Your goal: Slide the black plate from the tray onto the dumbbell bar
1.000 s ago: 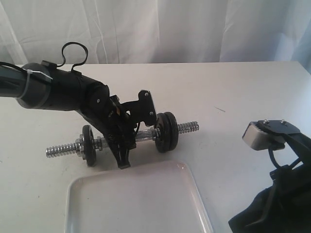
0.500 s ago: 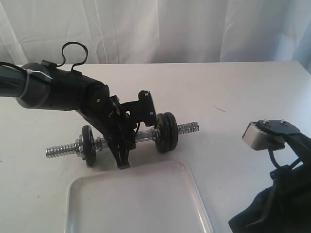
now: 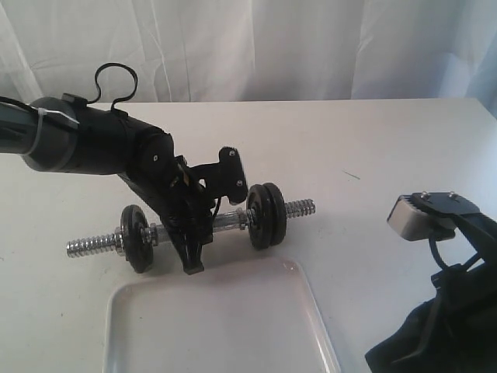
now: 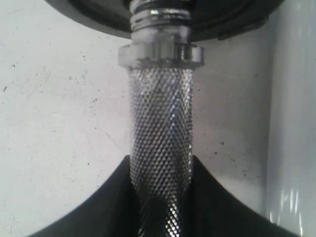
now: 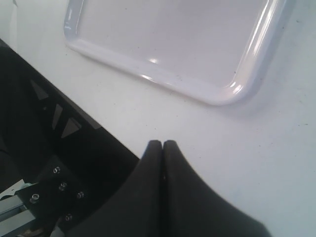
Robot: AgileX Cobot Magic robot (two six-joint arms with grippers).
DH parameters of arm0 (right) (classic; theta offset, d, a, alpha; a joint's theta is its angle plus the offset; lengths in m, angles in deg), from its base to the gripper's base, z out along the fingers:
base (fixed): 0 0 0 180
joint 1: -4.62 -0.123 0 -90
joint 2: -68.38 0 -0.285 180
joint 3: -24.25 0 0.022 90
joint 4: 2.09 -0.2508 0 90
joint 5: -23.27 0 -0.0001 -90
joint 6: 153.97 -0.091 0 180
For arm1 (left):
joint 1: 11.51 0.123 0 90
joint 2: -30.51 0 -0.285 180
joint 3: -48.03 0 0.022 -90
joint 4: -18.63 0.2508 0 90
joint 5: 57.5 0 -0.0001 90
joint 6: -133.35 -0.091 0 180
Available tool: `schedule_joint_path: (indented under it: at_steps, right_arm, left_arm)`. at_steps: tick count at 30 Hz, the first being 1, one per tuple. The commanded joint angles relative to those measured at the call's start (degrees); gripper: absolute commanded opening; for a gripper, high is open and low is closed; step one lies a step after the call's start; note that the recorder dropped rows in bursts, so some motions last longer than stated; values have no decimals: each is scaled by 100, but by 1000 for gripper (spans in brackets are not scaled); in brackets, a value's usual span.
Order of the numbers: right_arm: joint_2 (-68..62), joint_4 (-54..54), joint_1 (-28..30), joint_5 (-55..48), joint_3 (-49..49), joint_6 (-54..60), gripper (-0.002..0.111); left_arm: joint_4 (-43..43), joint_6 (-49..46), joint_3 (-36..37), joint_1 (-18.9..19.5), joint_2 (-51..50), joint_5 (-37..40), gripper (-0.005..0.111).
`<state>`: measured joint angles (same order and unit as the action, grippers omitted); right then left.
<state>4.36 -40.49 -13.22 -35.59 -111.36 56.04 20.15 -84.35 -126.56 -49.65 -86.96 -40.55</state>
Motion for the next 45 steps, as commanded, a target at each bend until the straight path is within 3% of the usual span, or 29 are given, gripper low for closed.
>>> schedule_joint_path:
  at_steps: [1,9,17,19,23,25,30,37,45]
  right_arm:
    - [33,-52,13,-22,22,71,0]
    - [33,-52,13,-22,22,71,0]
    - [33,-52,13,-22,22,71,0]
    - [33,-52,13,-22,22,82,0]
    - [33,-40,13,-12,22,114,0]
    - [33,-40,13,28,22,114,0]
    - [33,-40,13,54,22,164,0]
    - [33,-30,13,195,22,164,0]
    - [33,-27,13,149,22,164,0]
  left_arm:
    - [-66,78,-95,-27,632,-194,36]
    - [-105,83,-95,-27,632,-83,53]
    - [-65,-18,-95,-27,632,-38,54]
    - [167,-218,-95,-15,632,-528,49]
    - [306,-241,-95,163,569,-2640,17]
    - [306,-206,-176,371,353,-3139,0]
    - [306,27,-750,929,-656,-2845,0]
    - [619,-62,-1297,944,-1478,-2595,0]
    - [619,10,-1350,934,-1516,-2346,0]
